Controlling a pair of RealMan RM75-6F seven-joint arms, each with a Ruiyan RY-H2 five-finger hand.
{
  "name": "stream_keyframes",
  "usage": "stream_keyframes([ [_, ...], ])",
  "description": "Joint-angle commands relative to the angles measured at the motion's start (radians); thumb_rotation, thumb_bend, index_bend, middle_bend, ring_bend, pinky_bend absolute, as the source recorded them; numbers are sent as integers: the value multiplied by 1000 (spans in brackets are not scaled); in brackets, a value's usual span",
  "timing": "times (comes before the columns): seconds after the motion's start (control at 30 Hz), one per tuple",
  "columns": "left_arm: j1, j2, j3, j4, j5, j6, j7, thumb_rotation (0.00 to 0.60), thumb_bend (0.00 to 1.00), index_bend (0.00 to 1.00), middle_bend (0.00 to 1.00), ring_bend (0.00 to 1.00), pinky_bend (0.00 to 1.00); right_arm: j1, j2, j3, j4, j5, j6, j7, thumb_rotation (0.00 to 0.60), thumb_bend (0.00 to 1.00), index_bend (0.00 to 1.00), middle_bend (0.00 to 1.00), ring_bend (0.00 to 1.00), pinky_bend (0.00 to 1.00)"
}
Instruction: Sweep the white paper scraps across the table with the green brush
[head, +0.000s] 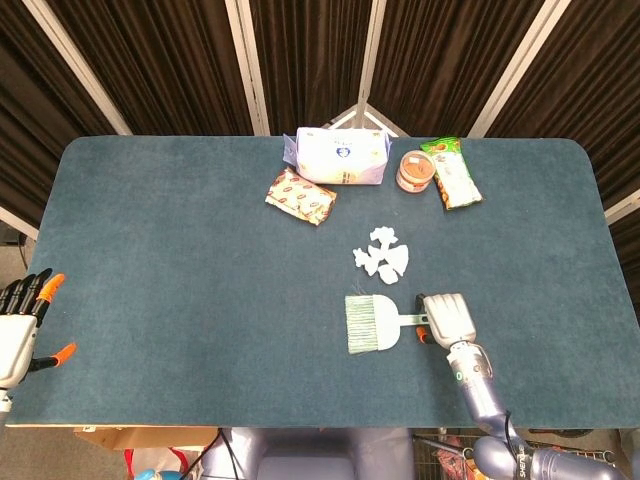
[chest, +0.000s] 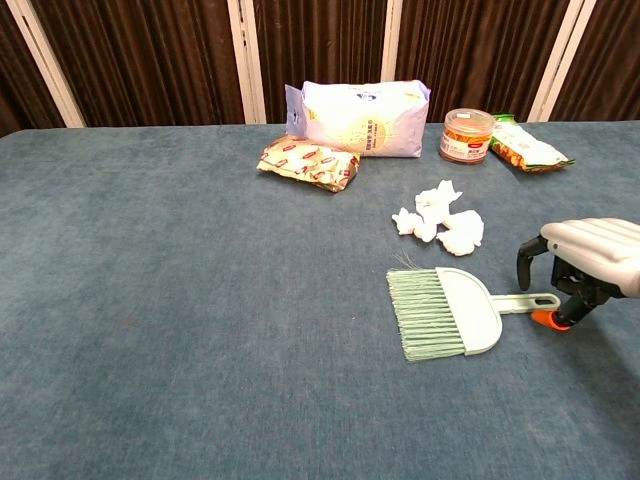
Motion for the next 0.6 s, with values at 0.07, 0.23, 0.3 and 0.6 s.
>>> stream_keyframes([
  [0.07,0,0,0,0,-1,0,0,600,0,0,0,0,0,5,-8,-2,10,12,-3,-2,600,312,479,979,1000,937],
  [0.23,-1,0,-1,0,-3,-2,1,600,0,0,0,0,0,10,-18,-5,15,16,-1,-1,600,312,479,979,999,937],
  [0.3,-1,-1,-1,0,-3,-2,2,600,0,0,0,0,0,12,-21,-9,15,14,1,0,600,322,514,979,999,937],
  [0.6,0,-1,-1,0,-5,-1,1,600,0,0,0,0,0,19,-33,-18,16,8,8,4,600,540,771,979,1000,937],
])
